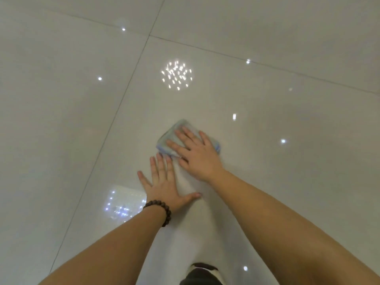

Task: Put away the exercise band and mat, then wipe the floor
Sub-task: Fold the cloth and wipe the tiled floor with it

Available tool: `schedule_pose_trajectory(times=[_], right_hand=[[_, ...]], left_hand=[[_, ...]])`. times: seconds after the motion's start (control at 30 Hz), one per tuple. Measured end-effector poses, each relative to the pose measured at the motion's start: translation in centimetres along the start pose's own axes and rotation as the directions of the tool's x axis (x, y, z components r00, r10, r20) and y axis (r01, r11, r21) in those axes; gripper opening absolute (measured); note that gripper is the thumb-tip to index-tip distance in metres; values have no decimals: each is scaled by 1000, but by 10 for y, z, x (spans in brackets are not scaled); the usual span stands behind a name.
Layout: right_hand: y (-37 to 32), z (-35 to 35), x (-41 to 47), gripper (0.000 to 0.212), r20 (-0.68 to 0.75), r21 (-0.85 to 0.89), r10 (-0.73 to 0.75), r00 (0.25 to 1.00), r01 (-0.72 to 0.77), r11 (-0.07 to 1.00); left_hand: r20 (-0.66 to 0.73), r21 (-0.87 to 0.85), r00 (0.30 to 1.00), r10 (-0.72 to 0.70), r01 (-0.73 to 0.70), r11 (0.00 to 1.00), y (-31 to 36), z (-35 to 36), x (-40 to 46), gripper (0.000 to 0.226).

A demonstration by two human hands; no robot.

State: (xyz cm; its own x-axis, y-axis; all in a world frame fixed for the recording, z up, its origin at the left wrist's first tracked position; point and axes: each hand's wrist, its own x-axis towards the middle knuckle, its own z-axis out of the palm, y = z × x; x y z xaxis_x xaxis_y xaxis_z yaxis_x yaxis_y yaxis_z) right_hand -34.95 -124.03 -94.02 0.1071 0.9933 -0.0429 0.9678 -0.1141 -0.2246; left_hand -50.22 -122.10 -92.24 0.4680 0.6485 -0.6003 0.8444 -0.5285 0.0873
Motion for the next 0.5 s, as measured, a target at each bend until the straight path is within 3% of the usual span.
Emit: schedule_pose_trajectory(times=[0.03, 0.07, 0.1, 0.17, 0.2, 0.23, 0.27, 0.3, 0.33, 0.4, 0.43, 0.5], right_hand=[[23, -4, -15, 53, -29, -14, 88, 996, -89, 996], [50, -10, -35, 54, -42, -9, 280, 959, -281, 960], [80, -15, -59, 55, -59, -8, 502, 863, -503, 864], [132, -32, -108, 54, -45, 43, 843, 536, -842, 537], [144, -40, -119, 55, -18, 78, 919, 393, -916, 393], [145, -44, -119, 56, 5, 94, 955, 297, -951, 295], [135, -43, -111, 57, 9, 100, 966, 259, -961, 257], [116, -39, -99, 58, 9, 95, 956, 294, -952, 292], [90, -30, -87, 59, 10, 80, 915, 403, -913, 401], [26, -13, -70, 58, 28, 48, 688, 725, -689, 723], [-1, -5, -75, 57, 62, 36, 534, 843, -536, 843], [-13, -4, -103, 56, 85, 11, 360, 929, -362, 932]], left_hand=[[2, -1, 1000, 7, -7, 1000, 0, -1, 0, 137], [-2, -6, 1000, 11, -11, 1000, 0, -1, 0, 138], [-5, -12, 1000, 7, -7, 1000, -1, -1, 0, 138], [-8, -10, 1000, 2, -2, 1000, 0, -1, -1, 137], [-7, -6, 1000, 2, -2, 1000, 1, -2, -1, 137], [-2, -2, 1000, 4, -4, 1000, 1, -3, -2, 136], [9, 4, 1000, 7, -7, 1000, 2, -3, -1, 135], [25, 10, 1000, 12, -13, 1000, 1, -3, -1, 135], [45, 13, 999, 22, -23, 1000, 0, -4, -1, 135], [72, -12, 996, 54, -53, 998, -6, -8, -1, 137], [67, -35, 995, 76, -74, 997, -9, -10, -4, 136], [18, -86, 992, 121, -119, 989, -15, -12, -11, 133]])
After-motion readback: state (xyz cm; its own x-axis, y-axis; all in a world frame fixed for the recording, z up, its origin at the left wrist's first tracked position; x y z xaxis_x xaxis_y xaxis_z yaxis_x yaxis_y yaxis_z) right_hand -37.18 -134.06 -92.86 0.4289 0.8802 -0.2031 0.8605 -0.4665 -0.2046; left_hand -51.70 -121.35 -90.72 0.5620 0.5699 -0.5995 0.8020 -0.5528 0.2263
